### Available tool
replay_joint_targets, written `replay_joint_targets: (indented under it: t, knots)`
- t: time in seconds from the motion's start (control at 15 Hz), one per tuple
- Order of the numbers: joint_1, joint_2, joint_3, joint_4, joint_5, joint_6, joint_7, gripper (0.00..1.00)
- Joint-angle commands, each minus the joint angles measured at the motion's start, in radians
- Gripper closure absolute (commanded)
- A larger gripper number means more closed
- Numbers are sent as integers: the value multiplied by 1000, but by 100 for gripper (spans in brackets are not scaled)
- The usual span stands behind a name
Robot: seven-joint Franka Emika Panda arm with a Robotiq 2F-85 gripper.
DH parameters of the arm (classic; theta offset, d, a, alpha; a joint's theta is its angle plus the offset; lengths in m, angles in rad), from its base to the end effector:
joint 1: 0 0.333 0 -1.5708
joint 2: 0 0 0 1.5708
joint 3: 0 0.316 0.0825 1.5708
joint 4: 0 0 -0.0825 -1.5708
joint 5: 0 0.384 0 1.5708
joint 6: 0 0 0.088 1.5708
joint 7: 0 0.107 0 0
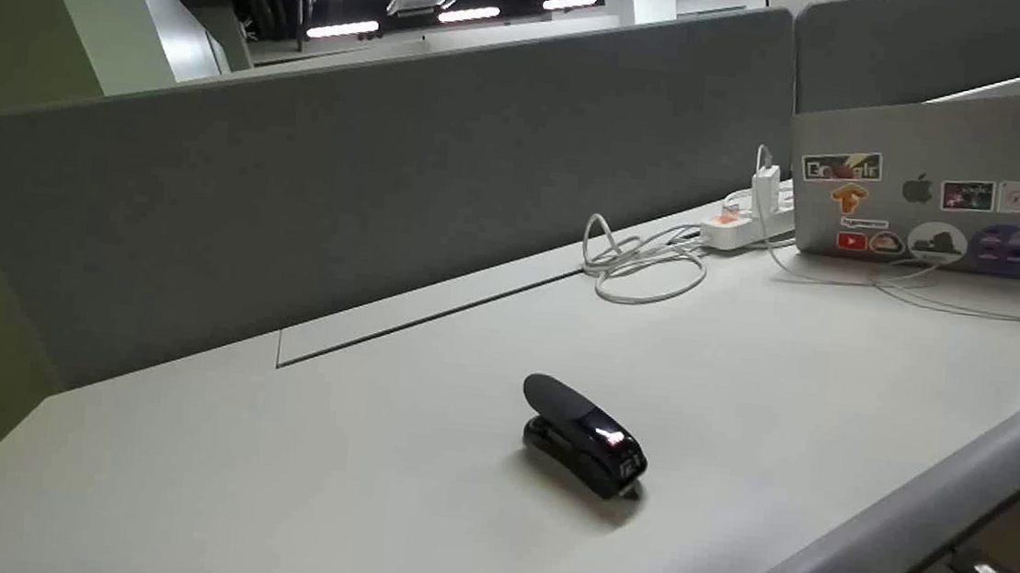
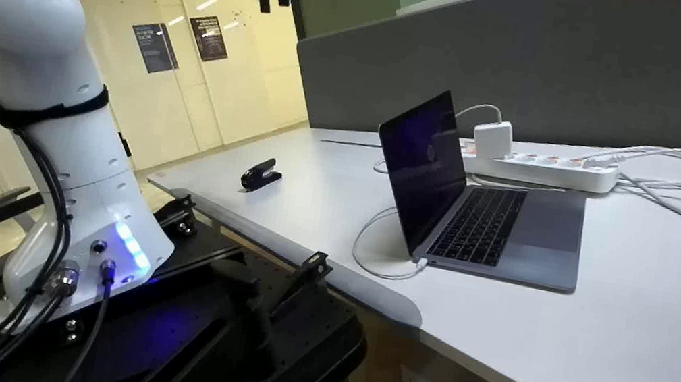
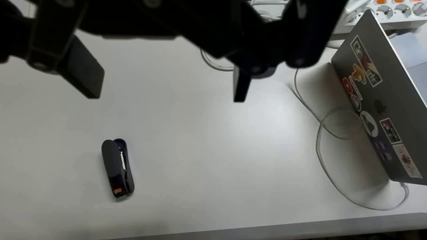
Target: Close the laptop
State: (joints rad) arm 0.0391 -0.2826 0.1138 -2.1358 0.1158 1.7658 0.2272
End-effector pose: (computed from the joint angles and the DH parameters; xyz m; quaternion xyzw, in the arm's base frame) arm 0.4543 0.0841 0.5168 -0.9968 0.0537 0.0510 0.0314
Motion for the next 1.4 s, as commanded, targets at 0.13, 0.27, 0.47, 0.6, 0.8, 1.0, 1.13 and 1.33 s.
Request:
replay_joint_targets:
  t: [0.13,0.27,0.47,0.6,0.8,1.0,1.13,1.33]
  knots:
    - [6,1,-6,2,-2,1,1,0]
    - [6,1,-6,2,-2,1,1,0]
    - [6,1,-6,2,-2,1,1,0]
    - [6,1,-6,2,-2,1,1,0]
    - [-1,-6,1,-28,-19,71,38,0]
    - [-13,-12,-1,-98,-46,226,62,0]
    - [-26,-5,-5,-162,-68,353,74,0]
    - [-58,15,-8,-262,-129,561,118,0]
